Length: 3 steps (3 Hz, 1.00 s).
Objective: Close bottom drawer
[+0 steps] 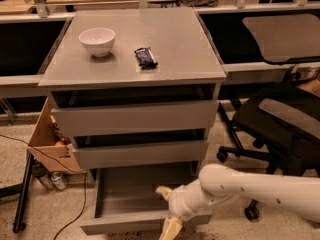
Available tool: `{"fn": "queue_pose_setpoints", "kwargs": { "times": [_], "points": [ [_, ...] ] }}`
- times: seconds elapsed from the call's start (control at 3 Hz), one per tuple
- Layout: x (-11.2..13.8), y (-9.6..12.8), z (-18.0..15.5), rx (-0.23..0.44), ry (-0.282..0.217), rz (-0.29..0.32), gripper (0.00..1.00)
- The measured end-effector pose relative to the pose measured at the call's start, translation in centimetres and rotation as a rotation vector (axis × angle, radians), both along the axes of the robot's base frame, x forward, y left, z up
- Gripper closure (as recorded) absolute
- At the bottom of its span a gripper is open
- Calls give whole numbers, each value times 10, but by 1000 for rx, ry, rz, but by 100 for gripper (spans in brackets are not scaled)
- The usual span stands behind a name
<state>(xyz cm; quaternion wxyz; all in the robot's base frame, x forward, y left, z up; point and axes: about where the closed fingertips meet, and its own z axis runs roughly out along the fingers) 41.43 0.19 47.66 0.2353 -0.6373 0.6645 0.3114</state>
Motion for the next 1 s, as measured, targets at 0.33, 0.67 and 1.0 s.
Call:
{"fn": "queue_pose_setpoints", "kwargs": {
  "times": [0.33,0.67,1.0],
  "points": [
    [-15,23,-50,54,66,-38,0],
    [-23,43,-99,112,130,-133,0],
    [-24,59,-139,127,188,-187,0]
  ]
}}
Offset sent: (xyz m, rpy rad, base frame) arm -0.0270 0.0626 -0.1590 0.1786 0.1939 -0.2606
